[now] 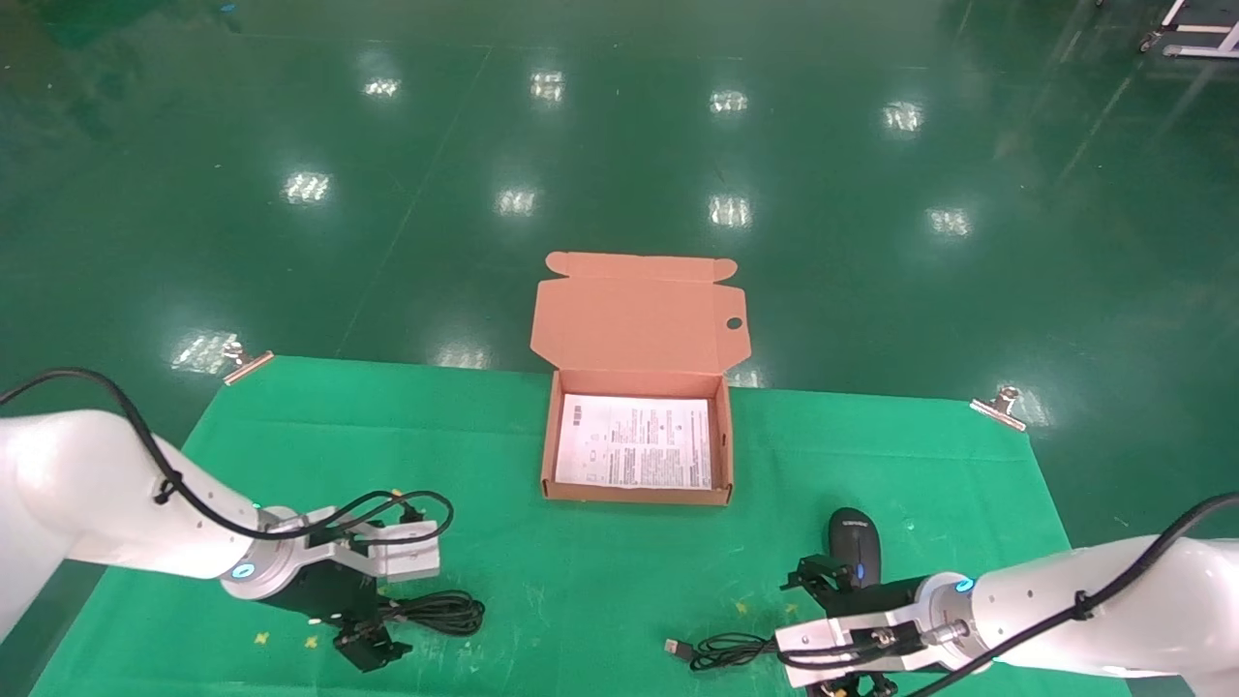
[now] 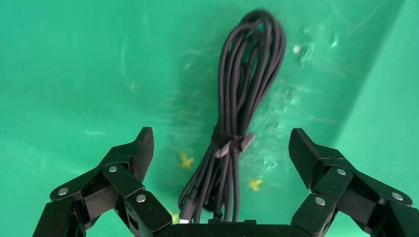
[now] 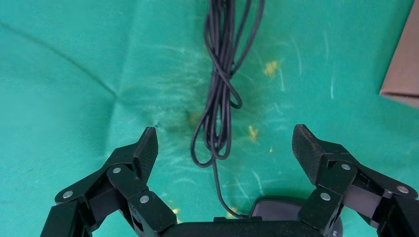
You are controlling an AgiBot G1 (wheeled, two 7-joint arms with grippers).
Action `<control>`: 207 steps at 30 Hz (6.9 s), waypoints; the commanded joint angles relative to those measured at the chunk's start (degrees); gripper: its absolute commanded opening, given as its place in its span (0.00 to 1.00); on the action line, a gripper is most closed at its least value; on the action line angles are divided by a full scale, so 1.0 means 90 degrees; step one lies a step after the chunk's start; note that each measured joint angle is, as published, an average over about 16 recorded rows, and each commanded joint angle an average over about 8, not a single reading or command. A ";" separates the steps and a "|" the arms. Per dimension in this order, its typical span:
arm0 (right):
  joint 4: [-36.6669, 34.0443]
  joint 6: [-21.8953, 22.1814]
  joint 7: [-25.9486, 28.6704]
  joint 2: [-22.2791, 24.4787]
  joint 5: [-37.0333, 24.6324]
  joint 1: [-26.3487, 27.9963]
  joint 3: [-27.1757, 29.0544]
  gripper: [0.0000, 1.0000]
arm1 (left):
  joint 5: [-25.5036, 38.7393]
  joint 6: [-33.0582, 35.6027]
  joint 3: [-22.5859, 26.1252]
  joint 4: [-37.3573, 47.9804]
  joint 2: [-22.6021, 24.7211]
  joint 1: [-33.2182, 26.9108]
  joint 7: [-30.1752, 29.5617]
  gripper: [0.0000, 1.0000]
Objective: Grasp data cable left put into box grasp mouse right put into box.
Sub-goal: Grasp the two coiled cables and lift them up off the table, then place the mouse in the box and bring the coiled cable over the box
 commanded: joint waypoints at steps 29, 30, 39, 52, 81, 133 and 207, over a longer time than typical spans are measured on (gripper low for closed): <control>-0.0283 0.0168 -0.0094 -0.0105 0.0020 0.0033 0.0025 0.00 | -0.0018 -0.0134 -0.0012 0.0224 0.0010 0.0016 0.0159 0.00; -0.0281 0.0168 -0.0093 -0.0104 0.0020 0.0033 0.0025 0.00 | -0.0017 -0.0133 -0.0012 0.0221 0.0010 0.0016 0.0158 0.00; -0.0270 0.0164 -0.0089 -0.0100 0.0021 0.0029 0.0025 0.00 | -0.0014 -0.0126 -0.0012 0.0209 0.0007 0.0019 0.0153 0.00; -0.0206 0.0145 -0.0032 -0.0024 0.0089 0.0069 0.0089 0.00 | -0.0042 -0.0099 -0.0030 0.0153 -0.0044 -0.0001 0.0196 0.00; 0.0398 0.1335 0.0333 -0.0428 0.1388 0.2154 0.1486 0.00 | 0.0221 -0.0965 -0.0681 -0.2587 -0.0558 -0.1203 -0.0302 0.00; -0.2577 0.2048 -0.1310 -0.2164 0.2953 0.1802 0.0831 0.00 | 0.2468 -0.0462 -0.0410 -0.3525 -0.0963 -0.0998 -0.2444 0.00; -0.0278 0.2796 0.0968 0.0841 0.3216 0.1390 -0.0412 1.00 | -0.0341 -0.3964 0.1682 -0.0942 0.1546 -0.0164 0.0082 1.00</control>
